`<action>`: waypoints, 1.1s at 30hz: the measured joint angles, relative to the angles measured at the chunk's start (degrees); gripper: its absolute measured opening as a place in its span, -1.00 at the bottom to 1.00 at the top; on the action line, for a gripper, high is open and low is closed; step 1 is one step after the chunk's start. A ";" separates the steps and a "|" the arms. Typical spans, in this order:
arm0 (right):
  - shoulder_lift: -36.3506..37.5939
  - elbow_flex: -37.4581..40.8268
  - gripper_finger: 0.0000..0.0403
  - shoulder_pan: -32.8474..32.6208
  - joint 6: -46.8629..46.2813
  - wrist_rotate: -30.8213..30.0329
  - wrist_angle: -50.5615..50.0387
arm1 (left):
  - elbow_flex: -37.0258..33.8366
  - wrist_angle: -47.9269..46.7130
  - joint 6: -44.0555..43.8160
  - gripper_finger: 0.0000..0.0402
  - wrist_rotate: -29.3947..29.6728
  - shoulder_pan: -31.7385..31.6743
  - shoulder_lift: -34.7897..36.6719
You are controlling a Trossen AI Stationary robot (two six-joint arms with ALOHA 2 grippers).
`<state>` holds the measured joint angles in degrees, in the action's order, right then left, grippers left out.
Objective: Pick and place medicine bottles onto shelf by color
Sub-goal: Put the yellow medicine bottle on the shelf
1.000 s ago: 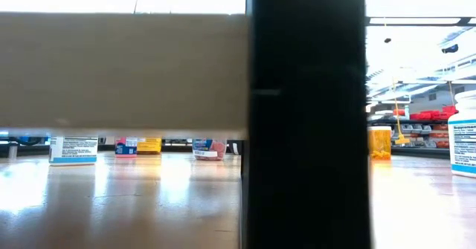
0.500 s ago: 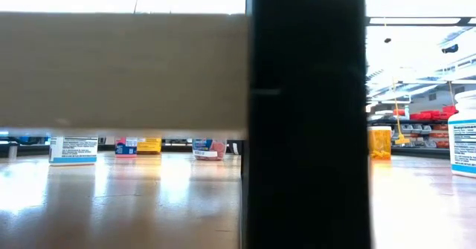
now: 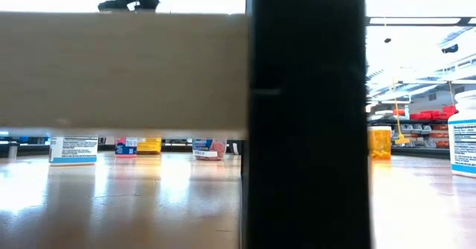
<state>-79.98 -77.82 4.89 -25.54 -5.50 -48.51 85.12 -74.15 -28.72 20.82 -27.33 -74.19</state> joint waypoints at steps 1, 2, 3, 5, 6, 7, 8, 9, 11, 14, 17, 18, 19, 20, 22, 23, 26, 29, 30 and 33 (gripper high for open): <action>0.02 0.00 -0.24 0.00 0.00 -0.02 0.00 | 0.00 -0.08 0.62 0.33 -0.15 -0.87 -1.21; 0.02 0.00 -0.16 0.00 0.00 -0.04 0.00 | 0.00 0.06 1.71 0.36 -0.23 -1.64 -2.45; 0.02 0.00 -0.08 0.00 -0.02 -0.04 0.00 | 0.00 0.18 2.98 0.39 -0.20 -2.40 -3.80; 0.02 0.00 0.07 0.00 -0.02 -0.04 0.00 | 0.00 0.07 5.08 0.44 -0.26 -4.19 -6.91; 0.02 0.00 0.13 0.00 -0.01 -0.04 0.02 | 0.00 -0.27 5.72 0.46 -0.66 -5.24 -8.56; 0.02 0.00 0.18 0.00 -0.02 -0.04 0.02 | 0.00 -0.89 6.74 0.49 -1.31 -6.30 -10.12; 0.02 0.00 0.23 0.00 -0.08 -0.07 0.02 | 0.00 -1.48 7.04 0.51 -2.04 -7.27 -11.70; 0.02 0.00 0.27 0.00 -0.30 -0.09 0.02 | 0.00 -1.93 7.23 0.53 -2.95 -8.35 -13.27; 0.02 0.00 0.33 0.00 -0.81 -0.15 0.00 | 0.00 -3.22 7.43 0.58 -4.81 -10.36 -16.12; 0.02 0.00 0.37 0.00 -1.49 -0.22 0.00 | 0.00 -3.88 9.62 0.65 -8.63 -12.61 -19.09; 0.02 0.00 0.37 -0.02 -3.05 -0.29 0.00 | 0.00 -3.25 11.82 0.71 -10.15 -13.83 -20.07; 0.02 0.00 0.37 -0.02 -3.51 -0.45 0.00 | 0.00 -2.63 12.99 0.73 -10.17 -14.07 -20.14; 0.02 0.00 0.37 -0.02 -3.92 -0.46 0.00 | 0.00 -1.75 13.85 0.74 -10.19 -14.31 -20.18; 0.02 0.00 0.37 -0.02 -4.14 -0.49 0.02 | 0.00 -1.06 14.67 0.75 -10.22 -14.69 -20.22; 0.02 0.00 0.37 -0.02 -4.78 -0.95 0.00 | 0.00 -0.32 16.35 0.76 -10.58 -15.56 -20.22; 0.02 0.00 0.37 -0.02 -5.05 -1.44 0.02 | 0.00 0.12 17.30 0.76 -10.99 -16.00 -20.31; 0.02 0.00 0.37 -0.02 -5.31 -1.99 0.00 | 0.00 0.40 18.83 0.76 -11.63 -17.13 -21.23; 0.02 0.00 0.37 -0.02 -6.30 -2.00 0.00 | 0.00 0.60 20.13 0.76 -12.36 -17.66 -22.25; 0.02 0.00 0.37 -0.02 -6.35 -1.99 0.01 | 0.00 0.87 20.45 0.76 -13.02 -17.66 -22.79; 0.02 0.00 0.37 -0.02 -6.62 -2.03 0.00 | 0.00 2.14 21.44 0.76 -13.60 -17.51 -24.22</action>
<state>-79.96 -77.82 4.86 -32.16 -7.52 -48.51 85.12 -72.01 -7.28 7.22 -44.84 -98.41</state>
